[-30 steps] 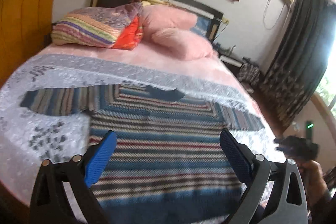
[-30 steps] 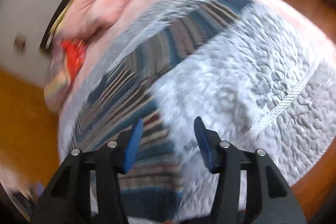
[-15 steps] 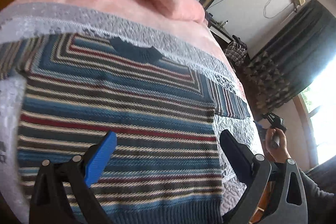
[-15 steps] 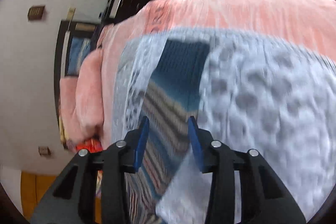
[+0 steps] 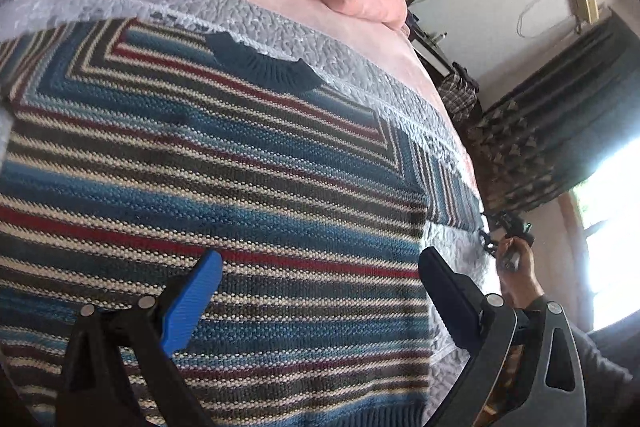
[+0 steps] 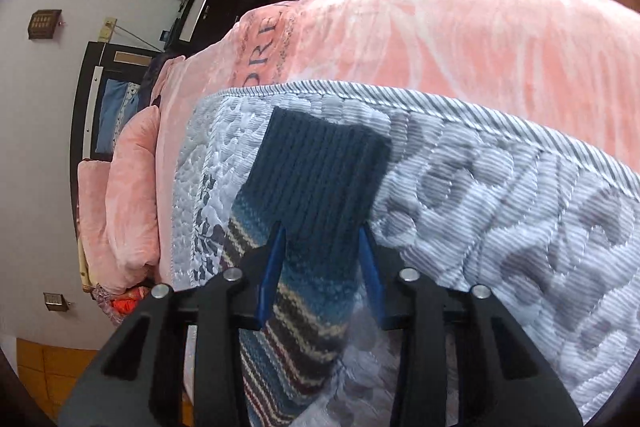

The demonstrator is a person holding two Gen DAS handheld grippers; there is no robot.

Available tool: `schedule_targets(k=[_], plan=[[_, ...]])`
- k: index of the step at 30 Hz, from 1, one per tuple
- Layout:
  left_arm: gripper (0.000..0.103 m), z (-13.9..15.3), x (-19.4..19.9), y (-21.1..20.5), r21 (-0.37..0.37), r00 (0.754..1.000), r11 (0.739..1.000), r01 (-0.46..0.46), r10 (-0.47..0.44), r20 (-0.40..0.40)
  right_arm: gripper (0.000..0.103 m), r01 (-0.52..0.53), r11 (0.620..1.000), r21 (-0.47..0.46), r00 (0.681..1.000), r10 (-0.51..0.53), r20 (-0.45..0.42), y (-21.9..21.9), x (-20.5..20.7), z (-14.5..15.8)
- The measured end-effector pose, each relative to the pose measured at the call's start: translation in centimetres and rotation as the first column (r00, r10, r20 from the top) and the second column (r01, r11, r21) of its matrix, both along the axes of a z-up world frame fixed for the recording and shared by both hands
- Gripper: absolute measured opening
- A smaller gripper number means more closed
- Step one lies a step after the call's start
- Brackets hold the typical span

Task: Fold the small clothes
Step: 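Grasp the sweater's sleeve cuff with the right gripper, then fold the held sleeve across the sweater body with the right gripper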

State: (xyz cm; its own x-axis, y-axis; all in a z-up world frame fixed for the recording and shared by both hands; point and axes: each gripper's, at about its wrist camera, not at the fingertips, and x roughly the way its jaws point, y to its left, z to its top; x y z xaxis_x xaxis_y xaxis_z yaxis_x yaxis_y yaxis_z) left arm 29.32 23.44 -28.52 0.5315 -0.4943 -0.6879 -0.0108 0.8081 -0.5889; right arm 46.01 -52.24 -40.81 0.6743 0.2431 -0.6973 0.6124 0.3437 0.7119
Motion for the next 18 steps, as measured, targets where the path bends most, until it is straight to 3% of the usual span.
schedule_targets(k=[1,2,5,8,12,14,18], plan=[[0.099,-0.1,0.1,0.3,-0.016,1.0,1.0,-0.007,0.007,0.004,0.017,-0.008,1.0,-0.003,1.0,0.008,0.003,0.1,0.1,0.1],[0.099,-0.1,0.1,0.8,-0.036,1.0,0.999,-0.019,0.019,0.011,0.014,-0.018,1.0,-0.017,1.0,0.018,0.005,0.2,0.4,0.4],[0.099,-0.5,0.2,2.1,-0.095,0.999,0.995,-0.04,0.04,-0.006,0.012,-0.042,0.997,-0.06,0.997,0.045,0.06,1.1,0.2,2.9],[0.099,-0.3,0.3,3.1,-0.123,0.998,0.99,-0.062,0.061,-0.012,0.012,-0.123,0.975,-0.184,0.984,0.143,0.104,3.9,0.9,7.8],[0.099,1.4,0.5,2.8,0.013,1.0,1.0,-0.003,0.003,-0.024,0.011,-0.238,0.899,-0.368,0.938,0.311,0.153,10.9,1.7,15.8],[0.099,2.5,0.4,2.5,0.086,0.999,0.996,0.023,-0.02,-0.032,0.011,-0.276,0.861,-0.427,0.913,0.374,0.163,14.2,1.9,18.6],[0.099,4.2,0.3,2.5,0.149,0.998,0.987,0.053,-0.049,-0.03,0.011,-0.353,0.764,-0.541,0.848,0.506,0.161,22.8,1.8,23.0]])
